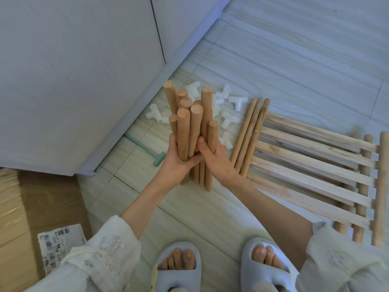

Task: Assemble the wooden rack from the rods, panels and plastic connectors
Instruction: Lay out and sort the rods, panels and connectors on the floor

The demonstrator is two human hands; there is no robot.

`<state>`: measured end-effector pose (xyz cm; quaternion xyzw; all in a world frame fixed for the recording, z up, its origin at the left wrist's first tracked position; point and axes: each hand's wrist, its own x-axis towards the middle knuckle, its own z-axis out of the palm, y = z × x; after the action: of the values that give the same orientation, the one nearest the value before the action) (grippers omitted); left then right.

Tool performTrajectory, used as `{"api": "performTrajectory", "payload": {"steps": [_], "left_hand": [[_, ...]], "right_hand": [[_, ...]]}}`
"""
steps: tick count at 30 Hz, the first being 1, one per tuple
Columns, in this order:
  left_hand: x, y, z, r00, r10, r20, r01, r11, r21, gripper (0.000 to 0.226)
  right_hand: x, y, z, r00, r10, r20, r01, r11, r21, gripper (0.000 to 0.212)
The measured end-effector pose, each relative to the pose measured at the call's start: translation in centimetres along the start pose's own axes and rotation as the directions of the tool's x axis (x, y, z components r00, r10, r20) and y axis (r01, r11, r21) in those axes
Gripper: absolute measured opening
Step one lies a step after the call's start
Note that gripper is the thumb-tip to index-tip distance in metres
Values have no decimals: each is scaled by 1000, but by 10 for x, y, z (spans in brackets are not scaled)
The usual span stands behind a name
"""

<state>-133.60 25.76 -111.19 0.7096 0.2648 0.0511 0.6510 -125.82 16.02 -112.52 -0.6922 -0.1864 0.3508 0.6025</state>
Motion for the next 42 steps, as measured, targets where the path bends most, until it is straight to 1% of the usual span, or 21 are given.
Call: {"api": "performTrajectory", "payload": {"steps": [1,3,4,5,7,9,11,13,17,22,24,27,29,30,31,33,36,39,42], "left_hand": [[2,1,1,1000,-15,6,15,1000,5,65],[4,2,-1,998,-62,21,61,997,54,64],[6,3,-2,995,-92,36,88,990,107,64],[7,2,-5,990,-127,60,115,978,174,65],[9,2,-9,971,-212,112,171,939,300,69],[11,-4,-12,941,-307,141,230,888,400,73],[10,-12,-12,912,-388,134,284,831,478,75],[8,-24,-11,882,-458,113,351,796,493,74],[7,-46,-8,825,-551,126,461,785,414,74],[20,-54,-11,810,-573,129,486,777,399,70],[27,-52,-18,797,-589,133,493,762,420,70],[32,-55,-30,778,-615,131,527,751,398,72],[30,-58,-38,797,-598,88,520,753,402,87],[28,-59,-40,805,-591,52,516,741,429,96],[26,-61,-41,807,-590,21,518,725,454,99],[20,-63,-40,815,-579,-22,508,695,510,88],[16,-64,-37,838,-546,-18,432,641,634,77],[14,-67,-34,866,-501,-3,367,630,685,81],[7,-70,-33,902,-431,1,293,615,732,85]], "right_hand": [[0,-1,1,999,38,-13,-37,998,42,46],[0,0,4,991,134,-24,-128,977,170,62],[-1,3,7,981,191,-12,-182,950,252,69],[-3,6,10,970,244,15,-234,910,343,71],[-8,14,16,929,356,101,-356,785,507,67],[-13,23,21,872,448,198,-464,627,626,67],[-18,31,27,806,532,259,-541,484,688,69],[-21,39,31,746,601,286,-583,383,716,71],[-23,56,36,700,648,299,-580,273,767,75],[-19,61,45,684,679,265,-546,236,804,76],[-16,59,51,673,703,228,-546,265,795,76],[-12,56,62,661,728,181,-580,344,739,74],[-11,54,69,668,723,175,-604,389,696,71],[-11,54,70,672,719,181,-611,400,683,69],[-10,52,71,673,713,198,-620,399,675,68],[-8,51,71,667,707,233,-638,382,668,66],[-10,51,70,669,706,233,-630,371,682,62],[-12,56,68,680,709,187,-603,396,693,56],[-13,66,61,649,756,83,-578,420,700,48]]}}
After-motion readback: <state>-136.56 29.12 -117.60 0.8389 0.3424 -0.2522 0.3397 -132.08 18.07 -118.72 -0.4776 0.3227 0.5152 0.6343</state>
